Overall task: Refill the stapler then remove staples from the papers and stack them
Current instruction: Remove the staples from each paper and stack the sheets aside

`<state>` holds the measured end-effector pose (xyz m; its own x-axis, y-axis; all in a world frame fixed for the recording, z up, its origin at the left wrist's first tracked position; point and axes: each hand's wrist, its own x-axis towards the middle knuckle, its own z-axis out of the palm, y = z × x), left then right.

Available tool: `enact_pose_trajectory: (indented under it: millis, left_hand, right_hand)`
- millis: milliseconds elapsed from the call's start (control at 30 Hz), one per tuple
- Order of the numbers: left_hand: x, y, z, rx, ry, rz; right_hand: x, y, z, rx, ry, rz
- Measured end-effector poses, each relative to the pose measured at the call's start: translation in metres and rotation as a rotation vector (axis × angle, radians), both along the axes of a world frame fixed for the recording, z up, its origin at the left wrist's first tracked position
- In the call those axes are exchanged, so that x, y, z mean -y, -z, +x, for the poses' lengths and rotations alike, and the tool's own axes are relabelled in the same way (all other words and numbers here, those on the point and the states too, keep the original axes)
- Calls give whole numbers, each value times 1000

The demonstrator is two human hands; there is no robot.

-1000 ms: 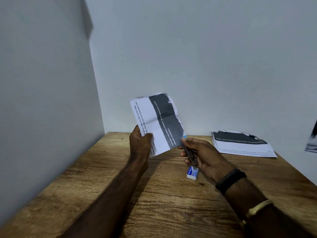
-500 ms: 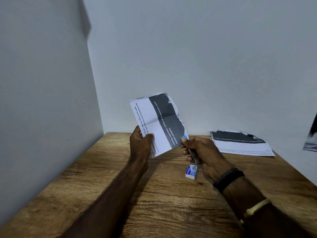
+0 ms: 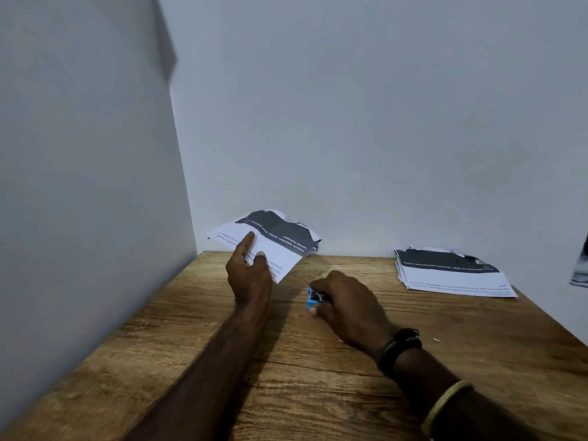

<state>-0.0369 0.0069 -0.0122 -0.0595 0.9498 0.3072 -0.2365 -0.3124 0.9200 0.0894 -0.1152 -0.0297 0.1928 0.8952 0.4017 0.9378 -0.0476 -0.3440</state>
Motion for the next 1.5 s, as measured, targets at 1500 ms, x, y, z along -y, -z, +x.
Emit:
enact_pose_trajectory:
  millis: [1500]
  left_hand:
    - [72, 0, 105, 17, 393, -258]
  right_hand:
    - [46, -13, 96, -854, 545, 607]
